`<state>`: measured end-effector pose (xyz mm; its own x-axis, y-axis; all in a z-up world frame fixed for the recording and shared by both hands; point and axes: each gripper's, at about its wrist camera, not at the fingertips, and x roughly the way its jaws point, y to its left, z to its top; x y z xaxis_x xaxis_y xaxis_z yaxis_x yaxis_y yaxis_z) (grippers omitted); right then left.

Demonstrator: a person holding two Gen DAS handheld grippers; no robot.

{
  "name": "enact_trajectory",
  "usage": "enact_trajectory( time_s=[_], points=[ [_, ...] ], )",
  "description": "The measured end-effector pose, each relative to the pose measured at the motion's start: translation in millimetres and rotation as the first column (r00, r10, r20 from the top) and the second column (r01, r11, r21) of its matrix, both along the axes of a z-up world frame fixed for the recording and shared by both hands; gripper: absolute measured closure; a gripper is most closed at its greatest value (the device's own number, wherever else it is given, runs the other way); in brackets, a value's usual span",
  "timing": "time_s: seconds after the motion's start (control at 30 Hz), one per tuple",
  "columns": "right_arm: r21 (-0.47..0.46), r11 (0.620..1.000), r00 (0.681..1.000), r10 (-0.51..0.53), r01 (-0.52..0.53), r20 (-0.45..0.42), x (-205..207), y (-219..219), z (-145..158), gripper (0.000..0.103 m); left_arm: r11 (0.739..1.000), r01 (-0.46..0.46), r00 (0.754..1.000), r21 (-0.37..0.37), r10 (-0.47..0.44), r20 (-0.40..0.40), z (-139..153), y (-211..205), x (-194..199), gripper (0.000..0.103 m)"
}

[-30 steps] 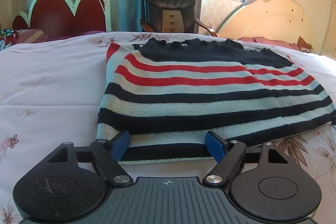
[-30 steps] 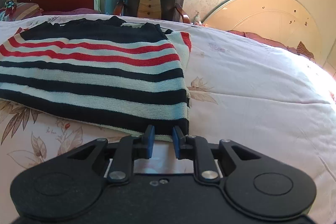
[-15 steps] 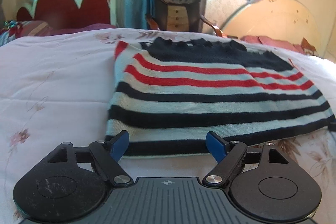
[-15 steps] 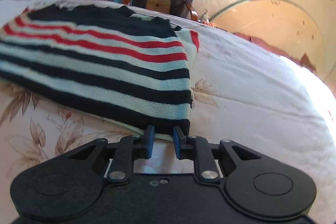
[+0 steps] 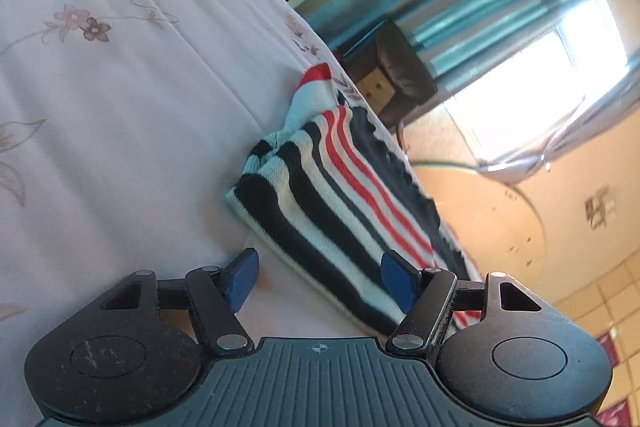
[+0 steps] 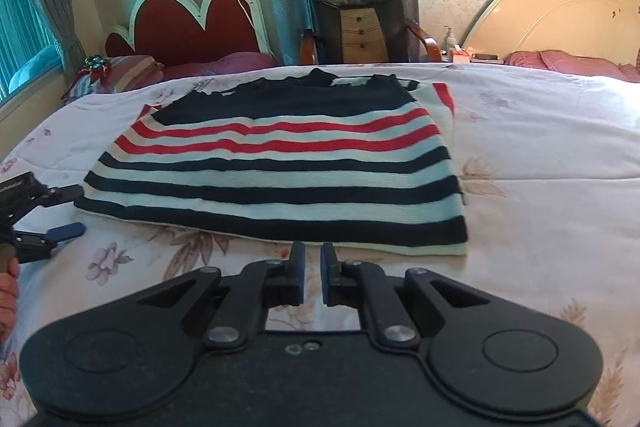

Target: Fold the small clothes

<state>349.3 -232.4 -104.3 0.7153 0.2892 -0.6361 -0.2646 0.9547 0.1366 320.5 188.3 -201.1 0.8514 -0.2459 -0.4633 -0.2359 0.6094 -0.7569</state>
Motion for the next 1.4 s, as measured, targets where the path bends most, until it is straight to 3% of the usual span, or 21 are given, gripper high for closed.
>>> enact_trajectory(
  time_s=[0.13, 0.2, 0.23, 0.43, 0.6, 0.77, 0.83, 0.9, 0.93, 1.03, 1.23, 1.27, 1.4],
  points=[
    [0.044, 0.999, 1.0, -0.014, 0.014, -0.006, 18.5, 4.7, -1.3, 0.097, 0.999, -0.039, 0.998, -0.016, 0.039, 0.041, -9.9, 0.2, 18.3, 0.046],
    [0.079, 0.997, 1.0, -0.014, 0.014, -0.012, 32.4, 8.1, -2.3, 0.101, 0.997, -0.068, 0.996, -0.034, 0.07, 0.053, -17.8, 2.9, 26.7, 0.063],
    [0.098, 0.995, 1.0, -0.011, 0.012, -0.016, 40.0, 10.9, -3.1, 0.101, 0.996, -0.077, 0.995, -0.046, 0.079, 0.058, -21.6, 5.0, 31.1, 0.065],
    [0.172, 0.985, 1.0, 0.013, -0.011, -0.008, 83.9, 42.1, -9.9, 0.101, 0.995, -0.066, 0.994, -0.077, 0.073, 0.085, -27.4, 11.5, 62.6, 0.067],
    [0.181, 0.983, 0.999, 0.029, -0.025, -0.018, 110.3, 67.7, -17.6, 0.101, 0.988, -0.083, 0.993, -0.133, 0.094, 0.077, -31.3, 17.8, 75.1, 0.068],
    [0.182, 0.983, 0.999, 0.037, -0.031, -0.026, 123.3, 78.3, -22.2, 0.101, 0.989, -0.093, 0.993, -0.113, 0.101, 0.066, -29.9, 17.9, 79.9, 0.079],
    [0.181, 0.983, 0.999, 0.04, -0.034, -0.031, 125.6, 81.3, -24.2, 0.101, 0.975, -0.098, 0.985, -0.2, 0.124, 0.12, -31.5, 21.9, 71.1, 0.082],
    [0.182, 0.983, 0.998, 0.043, -0.035, -0.038, 126.1, 82.5, -26.0, 0.101, 0.936, -0.088, 0.963, -0.341, 0.168, 0.212, -37.0, 25.6, 61.1, 0.083],
    [0.18, 0.983, 0.998, 0.045, -0.037, -0.04, 125.8, 82.2, -27.5, 0.101, 0.926, -0.088, 0.958, -0.368, 0.18, 0.224, -40.1, 24.5, 58.6, 0.083],
    [0.163, 0.986, 0.998, 0.045, -0.035, -0.053, 126.9, 81.7, -36.5, 0.103, 0.929, -0.117, 0.973, -0.352, 0.178, 0.146, -54.9, 22.9, 62.2, 0.083],
    [0.206, 0.977, 0.997, 0.064, -0.055, -0.036, 132.3, 80.1, -28.2, 0.101, 0.949, -0.109, 0.983, -0.295, 0.147, 0.11, -47.6, 20.1, 70.4, 0.083],
    [0.183, 0.982, 0.995, 0.067, -0.054, -0.068, 135.9, 83.2, -34.6, 0.103, 0.951, -0.109, 0.983, -0.29, 0.146, 0.108, -45.5, 19.6, 70.7, 0.083],
    [0.158, 0.984, 0.995, 0.095, -0.088, -0.035, 133.5, 83.4, -39.5, 0.103, 0.951, -0.082, 0.975, -0.298, 0.138, 0.171, -25.8, 10.6, 69.1, 0.083]
  ],
)
